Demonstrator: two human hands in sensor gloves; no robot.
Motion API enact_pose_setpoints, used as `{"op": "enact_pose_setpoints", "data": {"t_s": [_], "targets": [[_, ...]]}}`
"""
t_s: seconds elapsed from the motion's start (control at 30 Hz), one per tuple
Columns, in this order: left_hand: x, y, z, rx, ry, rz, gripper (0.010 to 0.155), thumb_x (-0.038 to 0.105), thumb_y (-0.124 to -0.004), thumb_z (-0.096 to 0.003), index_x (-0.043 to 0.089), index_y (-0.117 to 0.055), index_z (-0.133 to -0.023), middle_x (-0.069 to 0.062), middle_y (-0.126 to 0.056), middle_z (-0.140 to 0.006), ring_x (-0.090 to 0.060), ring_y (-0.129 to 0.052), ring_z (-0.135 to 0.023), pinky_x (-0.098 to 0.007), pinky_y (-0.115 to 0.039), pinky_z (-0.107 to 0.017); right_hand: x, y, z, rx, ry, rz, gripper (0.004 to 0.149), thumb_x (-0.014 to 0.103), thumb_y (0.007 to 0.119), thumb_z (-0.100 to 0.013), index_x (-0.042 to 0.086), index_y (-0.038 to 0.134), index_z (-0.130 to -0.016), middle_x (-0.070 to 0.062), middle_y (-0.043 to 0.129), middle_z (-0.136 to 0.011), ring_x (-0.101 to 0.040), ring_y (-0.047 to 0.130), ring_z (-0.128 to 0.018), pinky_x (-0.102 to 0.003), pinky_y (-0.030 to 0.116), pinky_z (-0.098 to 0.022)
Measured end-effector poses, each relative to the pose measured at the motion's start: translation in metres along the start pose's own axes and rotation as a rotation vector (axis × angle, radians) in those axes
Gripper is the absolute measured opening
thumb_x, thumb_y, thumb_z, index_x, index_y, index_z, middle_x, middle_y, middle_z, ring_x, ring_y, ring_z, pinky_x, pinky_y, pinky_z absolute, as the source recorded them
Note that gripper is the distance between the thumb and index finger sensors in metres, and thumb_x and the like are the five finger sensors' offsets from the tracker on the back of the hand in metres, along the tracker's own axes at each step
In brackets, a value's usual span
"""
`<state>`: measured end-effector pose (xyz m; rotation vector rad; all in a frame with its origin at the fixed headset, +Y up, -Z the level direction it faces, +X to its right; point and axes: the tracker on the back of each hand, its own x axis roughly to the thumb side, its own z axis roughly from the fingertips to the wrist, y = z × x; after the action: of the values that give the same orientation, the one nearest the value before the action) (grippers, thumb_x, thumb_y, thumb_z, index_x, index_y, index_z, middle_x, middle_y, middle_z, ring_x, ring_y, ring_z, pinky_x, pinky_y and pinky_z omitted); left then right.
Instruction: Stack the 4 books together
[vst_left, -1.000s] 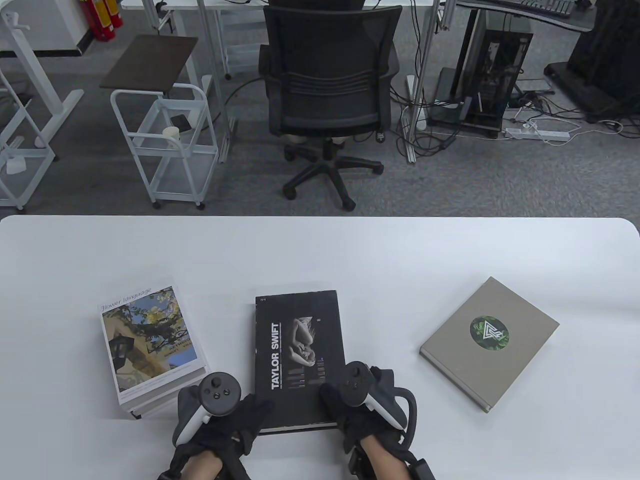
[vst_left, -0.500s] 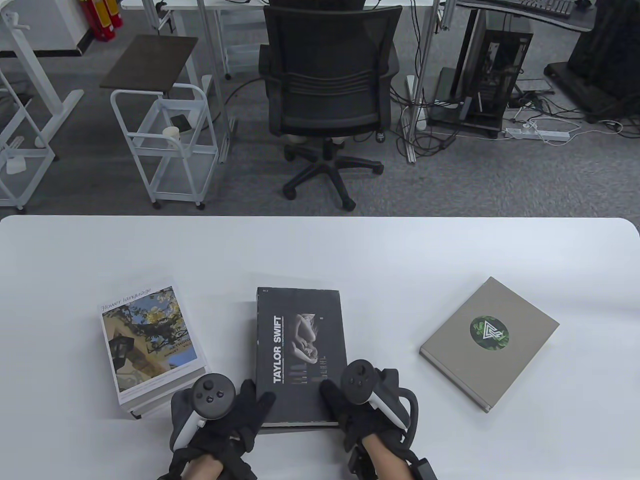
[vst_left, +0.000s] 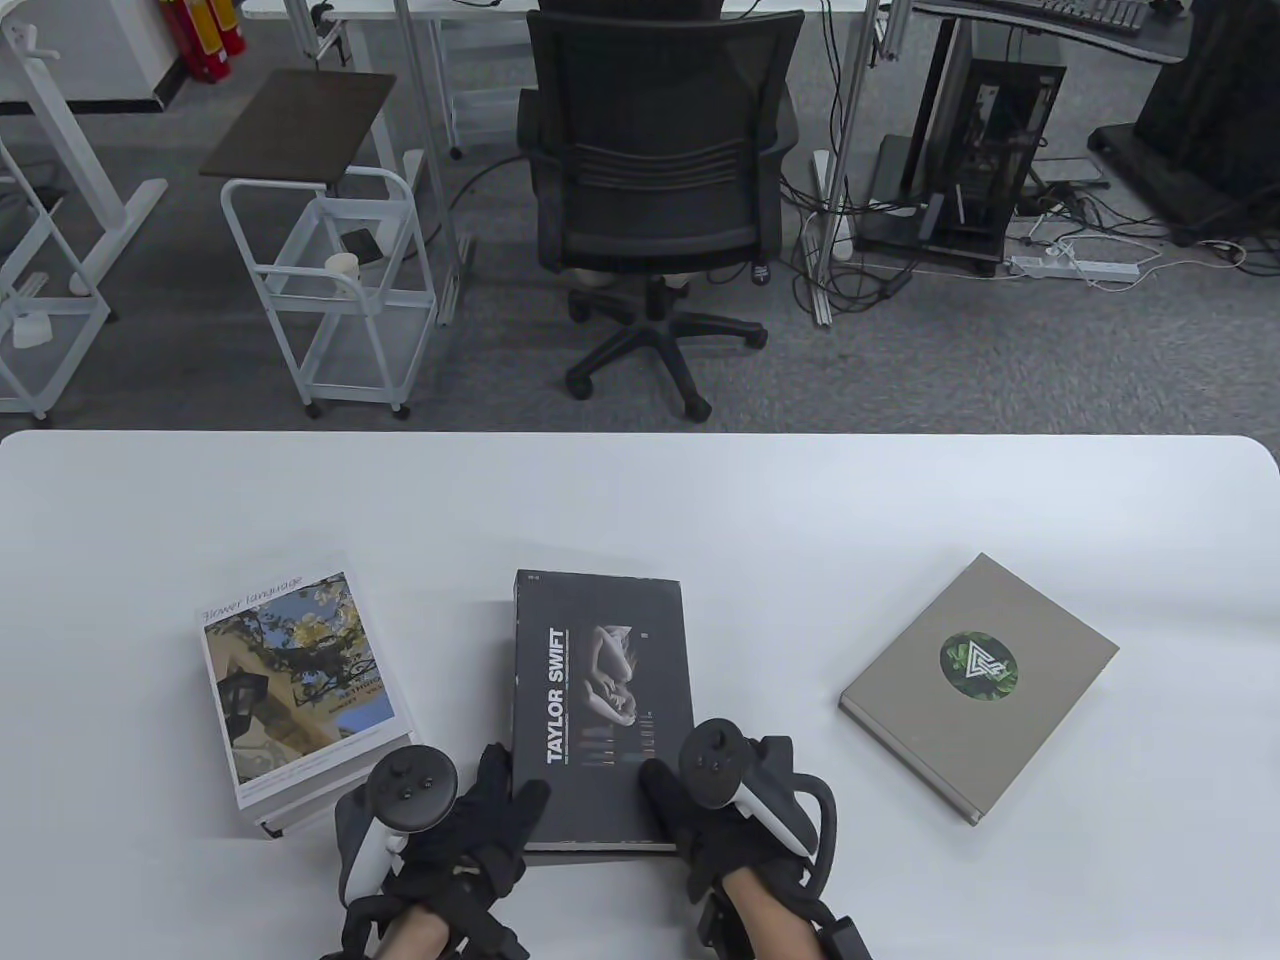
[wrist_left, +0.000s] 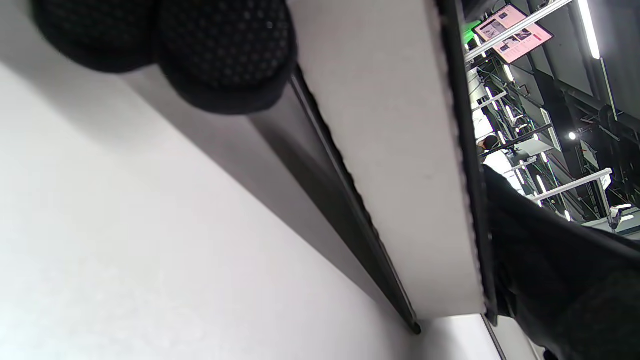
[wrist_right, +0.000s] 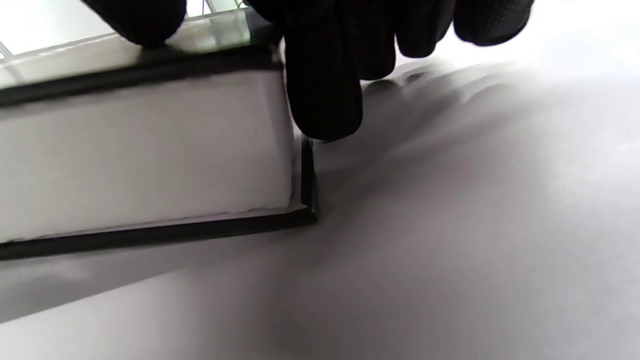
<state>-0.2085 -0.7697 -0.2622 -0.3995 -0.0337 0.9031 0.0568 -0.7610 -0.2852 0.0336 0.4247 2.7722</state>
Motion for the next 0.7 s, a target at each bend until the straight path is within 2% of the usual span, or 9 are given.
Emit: {"op": "enact_pose_setpoints", "data": {"t_s": [0.47,0.63,0.7], "targets": [[0.011,0.0,0.001,-0.005,0.034,-0.053,0.077,0.048,-0.057,-0.0534,-0.002,-0.029,-0.105,-0.023,-0.074,-0.086,-0.025,-0.097,-0.034,-0.052,-0.082,-0.035,0.0,-0.003,-0.001,0.018,0.013,0.019,0.076,0.06,0.051,-0.062,-0.003,0.084,-0.088,-0.029,0.06,-0.108,-0.057,0.052,-0.097,-0.064,0.06,-0.069],[0.024,0.014,0.005,-0.003,0.055,-0.12,0.075,0.046,-0.057,-0.0533,0.0,-0.029,-0.106,-0.024,-0.073,-0.086,-0.027,-0.095,-0.032,-0.052,-0.081,-0.034,-0.004,-0.007,-0.001,0.011,0.016,-0.01,0.073,0.06,0.051,-0.062,0.001,0.079,-0.096,-0.029,0.059,-0.109,-0.057,0.052,-0.098,-0.064,0.059,-0.069],[0.03,0.026,0.01,0.015,0.062,-0.168,0.074,0.046,-0.056,-0.0532,0.001,-0.029,-0.106,-0.025,-0.073,-0.086,-0.027,-0.095,-0.031,-0.052,-0.081,-0.034,-0.006,-0.01,0.001,-0.015,0.015,-0.039,0.075,0.06,0.048,-0.062,0.002,0.067,-0.105,-0.029,0.057,-0.11,-0.057,0.052,-0.098,-0.064,0.059,-0.07]]}}
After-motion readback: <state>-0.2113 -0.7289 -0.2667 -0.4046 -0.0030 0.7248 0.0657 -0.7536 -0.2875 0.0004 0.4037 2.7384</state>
